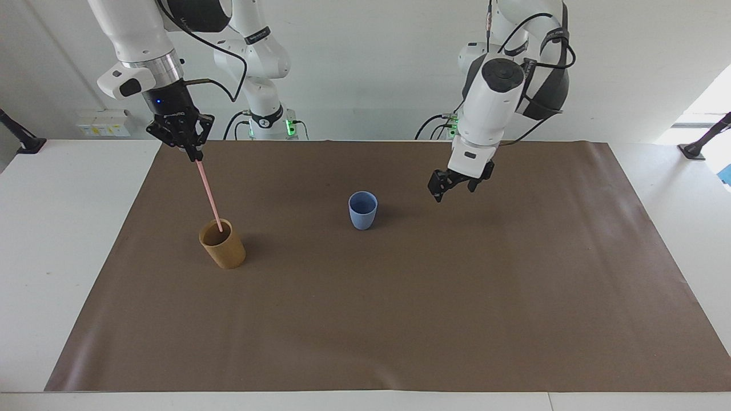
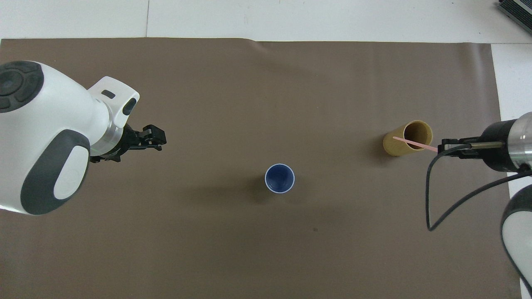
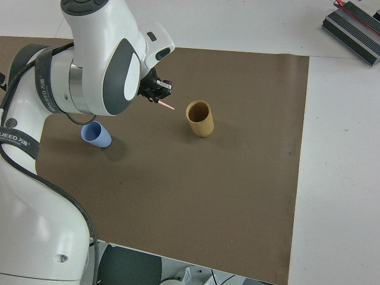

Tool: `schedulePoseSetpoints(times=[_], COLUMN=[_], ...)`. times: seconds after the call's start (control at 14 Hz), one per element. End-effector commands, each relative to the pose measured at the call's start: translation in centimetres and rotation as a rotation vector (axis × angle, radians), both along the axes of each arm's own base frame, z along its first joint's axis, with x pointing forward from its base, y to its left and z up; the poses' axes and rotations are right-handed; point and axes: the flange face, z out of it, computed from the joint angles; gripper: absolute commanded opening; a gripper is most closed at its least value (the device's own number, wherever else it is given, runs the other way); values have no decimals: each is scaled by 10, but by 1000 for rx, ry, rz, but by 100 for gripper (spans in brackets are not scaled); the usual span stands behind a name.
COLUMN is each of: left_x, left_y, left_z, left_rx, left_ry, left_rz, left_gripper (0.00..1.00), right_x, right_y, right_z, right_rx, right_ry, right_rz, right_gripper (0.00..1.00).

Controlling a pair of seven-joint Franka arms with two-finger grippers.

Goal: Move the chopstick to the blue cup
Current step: 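Carry the chopstick to the blue cup while the left gripper withdraws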

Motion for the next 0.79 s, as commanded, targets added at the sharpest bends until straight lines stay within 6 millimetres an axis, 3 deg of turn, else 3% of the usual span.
schedulePoseSetpoints(times=[0.0,0.43,0.57,0.71], left_x=[-7,-6,-4,-2], left_y=[45,132,153,155], left_z=[10,11,21,40], left_rx=[4,-23,-31,-26], left_ry=[24,65,50,31], left_rz=[-48,-176,-228,-236], left_gripper=[100,100,100,100], right_x=[-4,-29,-33,-41], right_y=[46,153,183,206], right_z=[5,2,-6,-14], right_rx=[51,163,179,178], right_ry=[12,34,49,66], right_rz=[-129,-206,-212,-200], right_gripper=[0,0,0,0])
